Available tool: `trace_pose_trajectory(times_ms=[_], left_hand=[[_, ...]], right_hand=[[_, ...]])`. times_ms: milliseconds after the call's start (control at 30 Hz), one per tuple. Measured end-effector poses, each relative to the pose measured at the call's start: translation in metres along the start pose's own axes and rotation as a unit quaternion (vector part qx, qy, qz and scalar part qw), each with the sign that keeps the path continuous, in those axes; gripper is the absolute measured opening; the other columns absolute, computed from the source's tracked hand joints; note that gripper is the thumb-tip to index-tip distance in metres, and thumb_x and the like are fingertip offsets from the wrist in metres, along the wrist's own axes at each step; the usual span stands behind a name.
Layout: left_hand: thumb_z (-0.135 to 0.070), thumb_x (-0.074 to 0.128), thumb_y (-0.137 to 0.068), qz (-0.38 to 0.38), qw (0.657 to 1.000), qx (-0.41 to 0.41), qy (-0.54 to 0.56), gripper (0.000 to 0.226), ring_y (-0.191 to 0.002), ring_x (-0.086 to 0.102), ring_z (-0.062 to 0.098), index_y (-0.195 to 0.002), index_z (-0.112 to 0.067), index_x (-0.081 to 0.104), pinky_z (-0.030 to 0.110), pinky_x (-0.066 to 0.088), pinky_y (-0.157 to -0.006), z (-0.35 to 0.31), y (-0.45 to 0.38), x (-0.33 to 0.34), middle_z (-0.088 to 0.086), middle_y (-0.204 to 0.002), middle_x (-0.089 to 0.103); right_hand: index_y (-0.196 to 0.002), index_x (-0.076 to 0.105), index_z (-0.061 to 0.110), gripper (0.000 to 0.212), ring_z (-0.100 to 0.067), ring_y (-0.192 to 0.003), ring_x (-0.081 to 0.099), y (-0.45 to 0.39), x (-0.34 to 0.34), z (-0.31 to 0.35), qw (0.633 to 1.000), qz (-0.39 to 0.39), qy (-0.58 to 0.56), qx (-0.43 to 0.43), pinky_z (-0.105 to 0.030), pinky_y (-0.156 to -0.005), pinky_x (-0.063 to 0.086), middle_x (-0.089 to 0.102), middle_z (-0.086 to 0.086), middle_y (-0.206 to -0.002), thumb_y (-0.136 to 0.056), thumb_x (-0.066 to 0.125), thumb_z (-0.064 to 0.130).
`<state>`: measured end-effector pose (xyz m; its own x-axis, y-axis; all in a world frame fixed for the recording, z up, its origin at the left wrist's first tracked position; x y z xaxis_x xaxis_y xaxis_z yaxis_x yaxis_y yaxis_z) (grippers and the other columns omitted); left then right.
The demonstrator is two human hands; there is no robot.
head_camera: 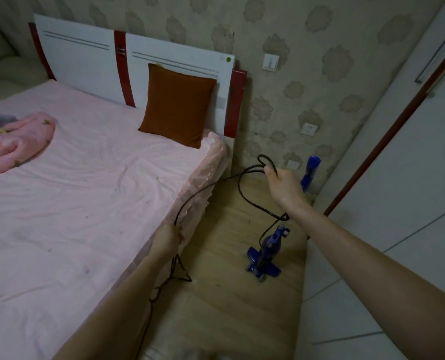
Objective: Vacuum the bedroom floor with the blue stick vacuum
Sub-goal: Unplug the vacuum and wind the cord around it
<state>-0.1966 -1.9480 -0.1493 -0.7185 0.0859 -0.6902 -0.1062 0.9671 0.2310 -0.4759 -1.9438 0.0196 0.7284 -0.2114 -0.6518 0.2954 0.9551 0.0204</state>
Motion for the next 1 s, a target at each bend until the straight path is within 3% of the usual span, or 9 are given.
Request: trace_pose_trajectory(times_ms=[133,300,367,433,500,567,700,900,1000], left_hand=[[-0.025,0.034,-0.103,-0.028,0.995,0.074,-0.068,0.036,-0.103,0.059,0.036,-0.128,-0.004,0.05,0.037,0.043,-0.081,-0.049,-0.009,-0.018,0.019,-0.118,0.063],[-0.005,0.034,-0.098,-0.1,0.984,0.086,-0.123,0.022,-0.096,0.059,0.033,-0.111,-0.002,0.051,0.035,0.042,-0.073,-0.089,-0.025,-0.064,0.017,-0.11,0.062],[-0.006,0.039,-0.097,0.032,0.966,0.106,-0.235,0.027,-0.097,0.059,0.029,-0.117,-0.003,0.057,0.03,0.042,-0.076,-0.094,-0.025,-0.048,0.015,-0.112,0.062],[-0.016,0.041,-0.1,0.272,0.923,0.124,-0.243,0.029,-0.078,0.053,0.02,-0.119,-0.005,0.06,0.027,0.041,-0.069,-0.091,-0.003,-0.011,0.012,-0.097,0.062],[-0.028,0.034,-0.105,0.506,0.859,0.068,-0.048,0.036,-0.057,0.036,0.012,-0.11,-0.011,0.065,0.023,0.031,-0.054,-0.094,0.041,0.019,0.002,-0.066,0.048],[-0.028,0.031,-0.105,0.604,0.783,0.034,0.147,0.039,-0.049,0.029,0.009,-0.103,-0.012,0.066,0.023,0.022,-0.048,-0.104,0.068,0.032,-0.003,-0.056,0.038],[-0.022,0.037,-0.1,0.527,0.736,-0.044,0.423,0.032,-0.037,0.033,0.005,-0.093,-0.003,0.062,0.02,0.02,-0.04,-0.106,0.053,0.026,-0.004,-0.044,0.037],[-0.01,0.023,-0.103,0.203,0.804,-0.191,0.525,0.035,-0.028,0.025,0.004,-0.077,-0.007,0.048,0.015,0.015,-0.029,-0.074,-0.003,0.001,-0.003,-0.04,0.039],[-0.008,0.031,-0.101,0.226,0.872,-0.146,0.409,0.032,-0.029,0.025,0.005,-0.075,-0.007,0.05,0.016,0.017,-0.029,-0.083,0.005,0.005,-0.002,-0.041,0.039]], right_hand=[[-0.072,0.051,0.014,0.04,-0.013,-0.052,0.041,0.005,0.024,-0.02,0.993,0.084,-0.051,0.071,-0.027,-0.053,0.034,0.044,0.0,-0.061,-0.103,0.04,0.037],[-0.078,0.05,0.014,0.033,-0.008,-0.041,0.031,0.021,0.043,-0.008,0.957,0.188,-0.192,0.108,-0.023,-0.042,0.028,0.037,0.007,-0.049,-0.103,0.042,0.034],[-0.075,0.048,0.017,0.034,-0.008,-0.043,0.027,0.02,0.041,0.001,0.929,0.171,-0.298,0.136,-0.023,-0.043,0.022,0.035,0.008,-0.049,-0.102,0.042,0.036],[-0.072,0.047,0.019,0.037,-0.008,-0.043,0.025,0.013,0.035,0.005,0.897,0.128,-0.386,0.173,-0.023,-0.043,0.019,0.034,0.008,-0.049,-0.103,0.04,0.039],[-0.071,0.045,0.02,0.038,-0.007,-0.04,0.025,0.005,0.028,0.005,0.887,0.074,-0.41,0.199,-0.02,-0.037,0.018,0.035,0.007,-0.049,-0.104,0.036,0.037],[-0.077,0.046,0.018,0.033,-0.006,-0.04,0.026,-0.001,0.023,0.0,0.909,0.037,-0.361,0.207,-0.018,-0.033,0.02,0.038,0.006,-0.055,-0.104,0.035,0.033],[-0.083,0.043,0.019,0.025,-0.005,-0.037,0.033,-0.006,0.027,-0.005,0.945,0.096,-0.222,0.219,-0.016,-0.03,0.025,0.048,0.001,-0.065,-0.104,0.035,0.031],[-0.082,0.051,0.008,0.026,-0.01,-0.049,0.037,-0.002,0.019,-0.005,0.958,0.199,0.038,0.202,-0.02,-0.041,0.032,0.052,-0.006,-0.069,-0.102,0.035,0.015],[-0.097,0.056,0.005,0.03,-0.017,-0.06,0.049,-0.011,0.025,-0.006,0.983,0.089,0.012,0.159,-0.028,-0.053,0.043,0.055,-0.008,-0.079,-0.105,0.033,0.022]])
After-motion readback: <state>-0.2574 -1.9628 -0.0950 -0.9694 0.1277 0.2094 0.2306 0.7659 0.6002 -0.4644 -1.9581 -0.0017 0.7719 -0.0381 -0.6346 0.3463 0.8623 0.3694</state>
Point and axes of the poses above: each hand's wrist, its own y-axis away from the middle knuckle, its own x-axis out of the palm, z = x × y, the point moved 6 cm from there along -y, towards the middle knuckle
